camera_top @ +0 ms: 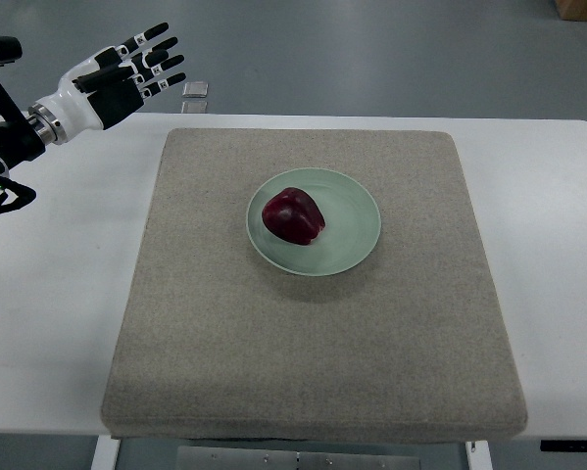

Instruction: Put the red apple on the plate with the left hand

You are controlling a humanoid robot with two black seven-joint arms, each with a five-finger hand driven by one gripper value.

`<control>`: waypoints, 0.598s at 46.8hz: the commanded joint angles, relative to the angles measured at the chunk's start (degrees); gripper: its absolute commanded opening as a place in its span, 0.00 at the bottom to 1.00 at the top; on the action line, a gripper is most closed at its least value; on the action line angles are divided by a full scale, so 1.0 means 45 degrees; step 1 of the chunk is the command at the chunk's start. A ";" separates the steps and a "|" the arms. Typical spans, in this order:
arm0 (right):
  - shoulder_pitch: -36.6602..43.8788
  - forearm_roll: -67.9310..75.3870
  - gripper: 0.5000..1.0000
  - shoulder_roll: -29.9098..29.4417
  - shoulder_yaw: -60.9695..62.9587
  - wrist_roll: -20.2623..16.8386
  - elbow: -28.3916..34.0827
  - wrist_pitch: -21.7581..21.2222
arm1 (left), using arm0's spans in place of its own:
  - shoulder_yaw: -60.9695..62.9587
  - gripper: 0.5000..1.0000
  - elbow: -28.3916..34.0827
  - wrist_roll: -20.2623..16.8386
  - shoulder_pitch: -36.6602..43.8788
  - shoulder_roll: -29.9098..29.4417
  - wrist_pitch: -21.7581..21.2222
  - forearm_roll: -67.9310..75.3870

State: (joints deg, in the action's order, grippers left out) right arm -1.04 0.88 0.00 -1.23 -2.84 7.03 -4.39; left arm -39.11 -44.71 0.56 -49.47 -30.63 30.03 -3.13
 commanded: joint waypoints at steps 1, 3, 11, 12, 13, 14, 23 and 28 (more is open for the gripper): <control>-0.0002 0.0000 0.86 0.0000 0.0000 0.0006 0.0000 0.0000 | -0.0020 1.00 -0.0045 0.0011 0.0095 0.0087 0.0219 -0.0028; -0.0002 0.0000 0.86 0.0000 0.0000 -0.0013 0.0000 0.0000 | -0.0020 1.00 -0.0045 -0.0008 0.0095 0.0087 0.0337 -0.0028; -0.0002 0.0000 0.86 0.0000 0.0000 0.0006 0.0000 0.0000 | -0.0020 1.00 -0.0026 -0.0067 0.0134 0.0087 0.0396 -0.0047; -0.0002 0.0000 0.86 0.0000 0.0000 -0.0013 0.0000 0.0000 | -0.0001 1.00 -0.0026 -0.0067 0.0134 0.0087 0.0396 -0.0047; -0.0002 0.0000 0.86 0.0000 0.0000 -0.0013 0.0000 0.0000 | 0.0019 1.00 0.0013 -0.0067 0.0154 0.0106 0.0396 -0.0047; -0.0002 0.0000 0.86 0.0000 0.0000 -0.0013 0.0000 0.0000 | 0.0019 1.00 0.0013 -0.0067 0.0154 0.0106 0.0377 -0.0047; -0.0002 -0.0059 0.86 0.0000 0.0019 0.0006 0.0274 -0.0137 | 0.0019 1.00 -0.0026 -0.0067 0.0271 0.0204 0.0376 -0.0028; -0.0002 -0.0059 0.86 0.0000 0.0019 0.0006 0.0215 -0.0039 | 0.0019 1.00 -0.0045 -0.0067 0.0271 0.0262 0.0376 -0.0028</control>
State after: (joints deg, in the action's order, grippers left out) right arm -1.05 0.63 0.00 -1.17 -2.83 8.16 -4.81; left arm -39.03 -44.88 0.26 -48.26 -29.71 31.73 -3.28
